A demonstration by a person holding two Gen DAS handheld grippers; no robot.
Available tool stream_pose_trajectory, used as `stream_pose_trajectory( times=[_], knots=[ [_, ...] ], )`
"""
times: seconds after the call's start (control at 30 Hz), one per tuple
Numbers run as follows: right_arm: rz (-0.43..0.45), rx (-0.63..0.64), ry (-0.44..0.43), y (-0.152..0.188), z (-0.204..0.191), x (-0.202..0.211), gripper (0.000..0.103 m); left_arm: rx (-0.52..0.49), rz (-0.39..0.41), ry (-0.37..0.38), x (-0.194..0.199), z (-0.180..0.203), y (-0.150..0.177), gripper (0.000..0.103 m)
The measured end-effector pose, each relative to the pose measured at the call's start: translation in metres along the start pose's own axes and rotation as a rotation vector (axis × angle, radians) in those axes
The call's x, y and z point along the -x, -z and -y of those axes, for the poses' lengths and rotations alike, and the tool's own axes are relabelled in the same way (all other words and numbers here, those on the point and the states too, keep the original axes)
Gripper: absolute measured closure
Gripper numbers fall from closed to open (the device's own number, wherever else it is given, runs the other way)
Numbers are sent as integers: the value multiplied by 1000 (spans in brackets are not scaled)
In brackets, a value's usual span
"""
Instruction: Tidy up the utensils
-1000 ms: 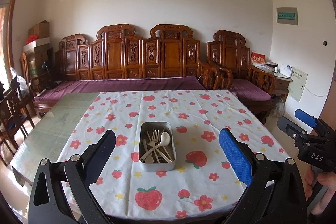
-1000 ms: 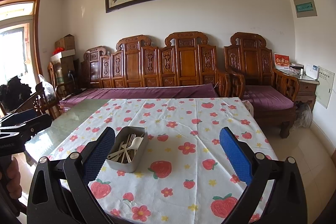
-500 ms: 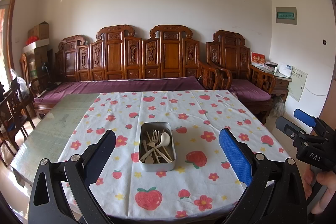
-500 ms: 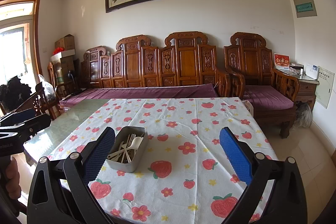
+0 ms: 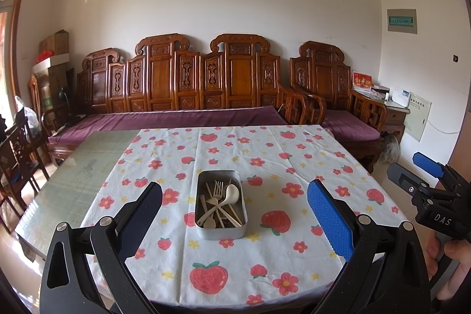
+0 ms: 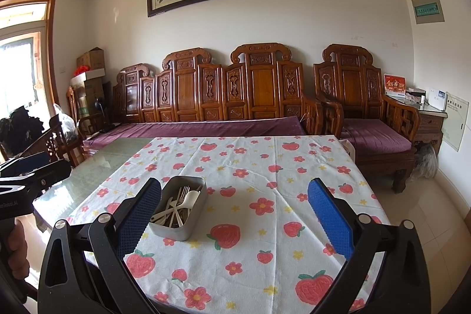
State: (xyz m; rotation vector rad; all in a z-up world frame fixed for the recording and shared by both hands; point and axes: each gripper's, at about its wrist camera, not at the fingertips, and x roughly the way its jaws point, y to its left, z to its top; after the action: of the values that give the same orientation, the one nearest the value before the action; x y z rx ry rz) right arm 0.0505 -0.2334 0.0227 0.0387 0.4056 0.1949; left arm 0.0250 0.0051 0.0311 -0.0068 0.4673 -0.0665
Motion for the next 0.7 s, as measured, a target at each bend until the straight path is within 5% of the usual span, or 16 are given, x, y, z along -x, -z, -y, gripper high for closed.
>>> stream_pose_trajectory(
  times=[0.7],
  knots=[
    [1,-1,0,2,0,-1,3,3,-1,0,-1,-1,0,8]
  ],
)
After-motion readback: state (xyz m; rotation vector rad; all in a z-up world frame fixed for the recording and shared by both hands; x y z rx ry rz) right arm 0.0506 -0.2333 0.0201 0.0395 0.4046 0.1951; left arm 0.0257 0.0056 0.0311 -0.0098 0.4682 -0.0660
